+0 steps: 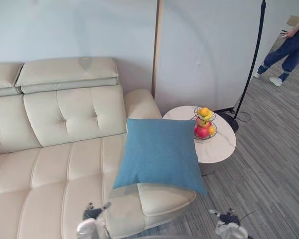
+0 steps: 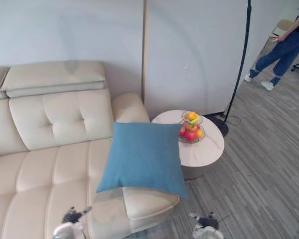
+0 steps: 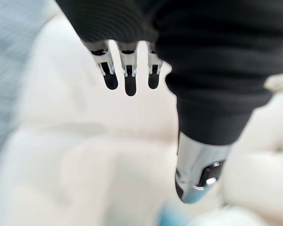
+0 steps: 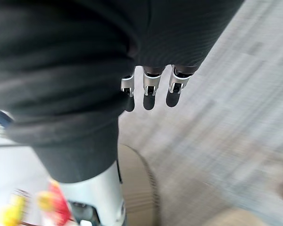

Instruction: Pick up cushions and gather them together orderly.

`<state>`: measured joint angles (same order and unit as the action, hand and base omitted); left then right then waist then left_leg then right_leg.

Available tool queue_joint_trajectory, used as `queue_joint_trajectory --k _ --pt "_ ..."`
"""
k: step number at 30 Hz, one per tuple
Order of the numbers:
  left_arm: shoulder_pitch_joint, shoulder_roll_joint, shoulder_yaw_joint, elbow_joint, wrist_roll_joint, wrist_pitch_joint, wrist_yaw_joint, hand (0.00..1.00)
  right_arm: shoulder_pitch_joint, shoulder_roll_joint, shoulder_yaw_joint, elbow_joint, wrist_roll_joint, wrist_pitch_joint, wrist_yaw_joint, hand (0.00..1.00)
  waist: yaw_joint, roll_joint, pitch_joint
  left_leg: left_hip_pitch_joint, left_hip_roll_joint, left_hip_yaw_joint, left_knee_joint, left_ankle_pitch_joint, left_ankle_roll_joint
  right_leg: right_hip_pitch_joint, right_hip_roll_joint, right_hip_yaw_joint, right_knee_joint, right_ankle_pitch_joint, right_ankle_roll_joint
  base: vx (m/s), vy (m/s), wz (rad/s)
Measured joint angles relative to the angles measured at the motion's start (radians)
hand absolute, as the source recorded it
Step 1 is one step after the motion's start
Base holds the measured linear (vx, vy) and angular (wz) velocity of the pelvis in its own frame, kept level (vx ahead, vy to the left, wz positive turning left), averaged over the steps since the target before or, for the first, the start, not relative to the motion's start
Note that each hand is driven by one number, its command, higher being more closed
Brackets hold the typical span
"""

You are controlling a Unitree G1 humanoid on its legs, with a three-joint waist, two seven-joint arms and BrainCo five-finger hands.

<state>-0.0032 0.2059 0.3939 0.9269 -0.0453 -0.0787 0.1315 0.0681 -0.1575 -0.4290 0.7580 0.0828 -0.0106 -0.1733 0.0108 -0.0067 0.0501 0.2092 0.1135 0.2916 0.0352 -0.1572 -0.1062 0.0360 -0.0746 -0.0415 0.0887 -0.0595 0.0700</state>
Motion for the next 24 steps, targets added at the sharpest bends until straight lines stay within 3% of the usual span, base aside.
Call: queue_joint_trajectory --k 4,10,16,24 --pt "-0.024 0.015 -0.013 -0.039 -0.032 -0.002 0.003 0.0 -0.039 -0.022 0.004 -0.064 0.008 -0.008 -0.004 0.0 -0.004 0.005 -0.001 -0.018 -0.006 -0.002 -0.02 0.013 0.005 -0.008 0.001 0.002 -0.045 0.034 -0.002 -0.06 0.011 -0.02" --pt "-0.052 0.014 -0.177 -0.158 -0.09 -0.003 0.022 0.0 -0.115 -0.061 0.051 -0.118 0.022 -0.018 -0.034 0.0 -0.017 0.023 0.014 -0.071 -0.015 -0.039 -0.032 0.042 0.007 -0.054 0.0 -0.012 -0.06 0.057 -0.005 -0.04 -0.019 0.1" --pt "-0.196 0.013 -0.344 -0.203 -0.106 -0.006 0.023 0.0 -0.271 -0.088 0.148 -0.116 0.036 -0.021 -0.046 0.0 -0.028 0.044 0.082 -0.129 -0.017 -0.062 -0.034 0.07 0.01 -0.102 -0.001 -0.028 -0.061 0.077 -0.014 -0.04 -0.02 0.09" --pt "-0.396 -0.01 -0.467 -0.198 -0.133 -0.023 0.047 0.0 -0.51 -0.087 0.266 -0.069 0.037 -0.021 -0.079 0.0 -0.028 0.039 0.194 -0.282 -0.028 -0.054 0.005 0.102 0.021 -0.279 -0.017 0.0 0.016 0.097 -0.02 -0.07 -0.011 -0.04"
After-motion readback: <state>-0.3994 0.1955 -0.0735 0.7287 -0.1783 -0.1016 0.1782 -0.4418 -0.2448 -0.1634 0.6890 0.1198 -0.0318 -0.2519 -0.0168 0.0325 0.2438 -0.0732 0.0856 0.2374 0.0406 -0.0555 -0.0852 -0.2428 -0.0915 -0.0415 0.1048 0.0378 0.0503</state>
